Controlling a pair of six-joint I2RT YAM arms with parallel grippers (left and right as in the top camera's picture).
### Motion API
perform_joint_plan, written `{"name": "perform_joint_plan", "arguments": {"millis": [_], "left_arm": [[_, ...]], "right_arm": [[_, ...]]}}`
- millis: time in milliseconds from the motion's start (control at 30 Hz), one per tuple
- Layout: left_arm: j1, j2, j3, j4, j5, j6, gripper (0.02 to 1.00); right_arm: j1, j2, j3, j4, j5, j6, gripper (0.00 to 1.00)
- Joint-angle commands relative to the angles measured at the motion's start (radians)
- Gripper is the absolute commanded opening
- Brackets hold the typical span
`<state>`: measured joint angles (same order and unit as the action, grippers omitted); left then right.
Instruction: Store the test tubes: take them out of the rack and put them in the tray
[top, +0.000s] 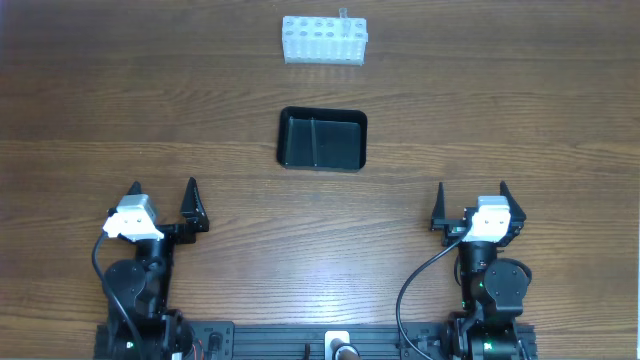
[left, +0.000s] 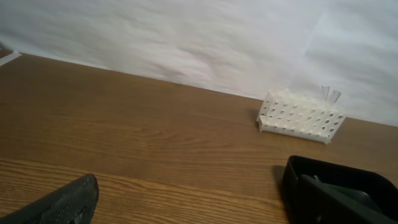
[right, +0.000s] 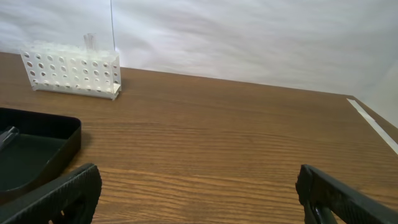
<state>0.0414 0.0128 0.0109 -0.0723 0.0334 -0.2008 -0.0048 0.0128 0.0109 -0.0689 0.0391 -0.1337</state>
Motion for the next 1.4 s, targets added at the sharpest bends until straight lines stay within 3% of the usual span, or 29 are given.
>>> {"name": "perform_joint_plan", "arguments": {"millis": [33,533,633,800,1100,1400], "left_arm": [[0.001,-0.007,-0.005,-0.004,-0.010,0.014,0.996],[0.001,-0.007,-0.005,-0.004,-0.011,0.014,0.998],[0.001,-0.007,-0.005,-0.005,-0.010,0.014,0.998],[0.001,-0.007,-0.005,-0.005,-0.010,0.014,0.998],[0.001,-0.007,-0.005,-0.004,-0.010,0.014,0.998],[0.001,-0.007,-0.005,-0.004,-0.010,0.014,0.996]], "right_arm": [[0.006,-0.008,-0.005,-0.003,-0.005,0.006,0.993],[0.006,-0.008,-0.005,-0.002,0.011,0.001,0.993],[0.005,-0.008,-0.005,0.006,0.035,-0.050,0.993],[0.005,-0.008,0.058,0.014,0.009,-0.047,0.989],[0.005,0.096,0.415,-0.335,0.100,-0.035,0.993],[0.006,0.553,0.851,-0.563,0.215,-0.013,0.993]]}}
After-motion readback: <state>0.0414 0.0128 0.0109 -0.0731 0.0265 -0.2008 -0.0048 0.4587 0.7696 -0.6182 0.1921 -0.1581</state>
